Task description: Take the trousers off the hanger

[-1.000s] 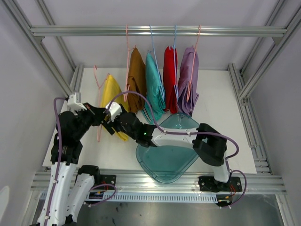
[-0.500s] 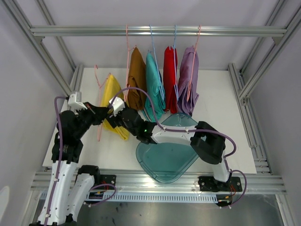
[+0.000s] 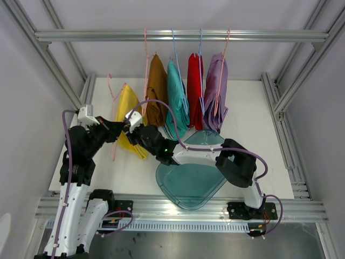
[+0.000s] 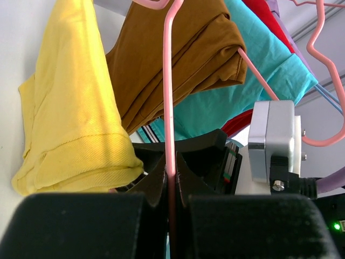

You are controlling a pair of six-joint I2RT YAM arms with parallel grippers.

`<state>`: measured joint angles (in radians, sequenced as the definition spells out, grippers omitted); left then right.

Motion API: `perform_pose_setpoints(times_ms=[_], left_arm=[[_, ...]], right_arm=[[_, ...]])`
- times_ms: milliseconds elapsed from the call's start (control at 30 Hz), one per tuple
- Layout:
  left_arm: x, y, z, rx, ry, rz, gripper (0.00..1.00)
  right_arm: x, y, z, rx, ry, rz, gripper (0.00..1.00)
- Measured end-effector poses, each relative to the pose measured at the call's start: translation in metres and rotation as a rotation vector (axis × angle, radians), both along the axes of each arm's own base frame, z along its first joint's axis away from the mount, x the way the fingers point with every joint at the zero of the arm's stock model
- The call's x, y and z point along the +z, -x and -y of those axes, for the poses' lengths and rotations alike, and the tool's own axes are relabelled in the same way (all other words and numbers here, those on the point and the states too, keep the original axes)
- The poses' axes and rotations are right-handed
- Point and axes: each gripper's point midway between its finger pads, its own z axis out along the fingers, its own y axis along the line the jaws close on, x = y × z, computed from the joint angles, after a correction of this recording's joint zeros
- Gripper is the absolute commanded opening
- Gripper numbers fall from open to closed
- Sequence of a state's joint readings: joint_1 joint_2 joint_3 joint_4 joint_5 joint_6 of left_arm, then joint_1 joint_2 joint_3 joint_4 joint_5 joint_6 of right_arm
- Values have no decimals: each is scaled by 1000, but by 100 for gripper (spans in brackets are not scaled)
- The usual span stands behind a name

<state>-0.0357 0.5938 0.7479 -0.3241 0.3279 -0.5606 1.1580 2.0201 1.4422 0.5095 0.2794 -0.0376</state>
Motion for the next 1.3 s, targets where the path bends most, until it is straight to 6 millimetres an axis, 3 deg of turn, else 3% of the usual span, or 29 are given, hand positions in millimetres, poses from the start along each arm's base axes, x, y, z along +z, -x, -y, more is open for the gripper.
perform_pose_setpoints(times_ms=[67, 300, 600, 900, 1167, 1300], left_arm=[[0, 0, 0, -3, 0, -1, 1], [0, 1, 2, -14, 2, -1, 0], [-3, -2, 0, -3, 14, -19, 1], [-5, -6, -1, 2, 23, -32, 0], [-7, -7, -2, 11, 26, -39, 0], [-13, -14, -11, 43, 27, -66, 0]], right_arm=[[2, 0, 0, -2, -7, 3, 27], [3, -1, 0, -21, -15, 9, 0], [1, 8, 4, -57, 44, 27, 0], [39, 40, 17, -51, 91, 73, 0], [45, 53, 26, -63, 159, 109, 0], [51, 53, 48, -100, 178, 128, 0]])
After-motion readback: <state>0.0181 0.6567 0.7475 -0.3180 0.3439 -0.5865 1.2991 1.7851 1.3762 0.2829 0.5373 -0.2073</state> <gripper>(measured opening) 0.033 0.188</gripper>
